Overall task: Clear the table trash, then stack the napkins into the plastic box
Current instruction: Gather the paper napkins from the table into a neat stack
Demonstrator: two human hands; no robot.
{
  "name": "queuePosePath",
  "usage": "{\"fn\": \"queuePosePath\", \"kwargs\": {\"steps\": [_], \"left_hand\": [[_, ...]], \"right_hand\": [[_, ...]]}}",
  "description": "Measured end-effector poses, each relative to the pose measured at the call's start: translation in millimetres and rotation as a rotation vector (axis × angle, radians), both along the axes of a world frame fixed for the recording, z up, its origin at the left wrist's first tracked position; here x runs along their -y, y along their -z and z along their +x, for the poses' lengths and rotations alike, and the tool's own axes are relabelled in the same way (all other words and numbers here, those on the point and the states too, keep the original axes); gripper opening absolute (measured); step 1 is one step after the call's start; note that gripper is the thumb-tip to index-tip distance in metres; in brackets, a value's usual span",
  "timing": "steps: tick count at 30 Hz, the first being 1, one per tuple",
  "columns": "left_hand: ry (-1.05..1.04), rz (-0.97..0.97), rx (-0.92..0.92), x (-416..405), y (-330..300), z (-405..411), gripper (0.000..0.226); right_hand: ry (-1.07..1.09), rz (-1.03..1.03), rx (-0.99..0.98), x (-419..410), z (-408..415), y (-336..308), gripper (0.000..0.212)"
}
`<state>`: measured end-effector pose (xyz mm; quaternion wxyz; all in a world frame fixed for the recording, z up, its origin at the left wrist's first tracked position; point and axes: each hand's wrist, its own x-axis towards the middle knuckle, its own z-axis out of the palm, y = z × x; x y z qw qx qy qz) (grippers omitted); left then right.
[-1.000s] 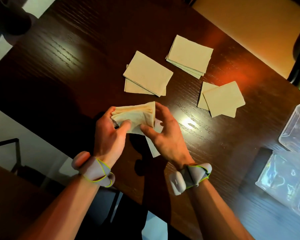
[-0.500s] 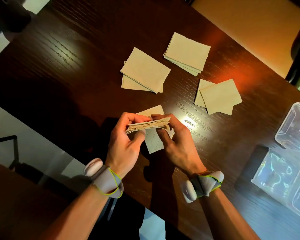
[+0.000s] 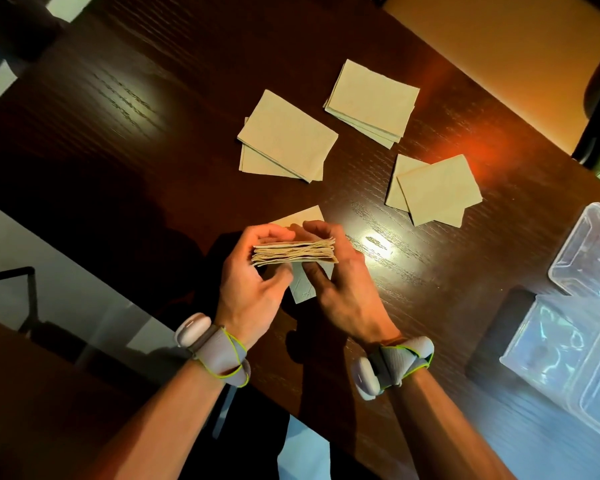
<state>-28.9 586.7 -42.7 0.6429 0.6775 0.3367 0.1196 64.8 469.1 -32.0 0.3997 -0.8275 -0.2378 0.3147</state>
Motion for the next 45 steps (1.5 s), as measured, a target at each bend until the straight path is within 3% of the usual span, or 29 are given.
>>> {"fn": "queuePosePath", "kwargs": {"steps": [5, 9, 14, 18, 27, 35, 41, 45], "left_hand": [[-0.006, -0.004, -0.035, -0.2, 0.7, -1.7, 0.045], [-0.028, 0.042, -0.065, -0.6, 0.1, -1.6, 0.030], [-0.106, -0.145, -0.117, 2.2, 1.0, 1.3, 0.030], [-0.106, -0.243, -0.239, 9.2, 3.6, 5.6, 0.023], [-0.085, -0.323, -0.333, 14.4, -1.0, 10.4, 0.040], [-0.090, -0.243, -0.420, 13.9, 3.7, 6.4, 0.034], [-0.112, -0.157, -0.510, 12.8, 2.9, 11.4, 0.017], [-0.181, -0.118, -0.547, 13.0, -1.6, 14.7, 0.028]], "right_hand": [[-0.025, -0.023, 0.004, -1.4, -1.2, 1.0, 0.047], [-0.027, -0.015, 0.032, -0.6, -2.5, 0.5, 0.025], [0.070, 0.037, 0.018, 2.6, 6.3, -7.3, 0.011], [0.141, -0.103, 0.020, 4.5, 16.0, -2.9, 0.015], [0.212, -0.238, -0.106, 2.1, 19.4, 10.3, 0.021], [0.155, -0.292, -0.018, -2.2, 17.3, 19.0, 0.020], [0.163, -0.387, 0.156, -1.7, 10.5, 23.8, 0.031], [0.234, -0.405, 0.217, 0.3, 6.9, 24.1, 0.036]]}}
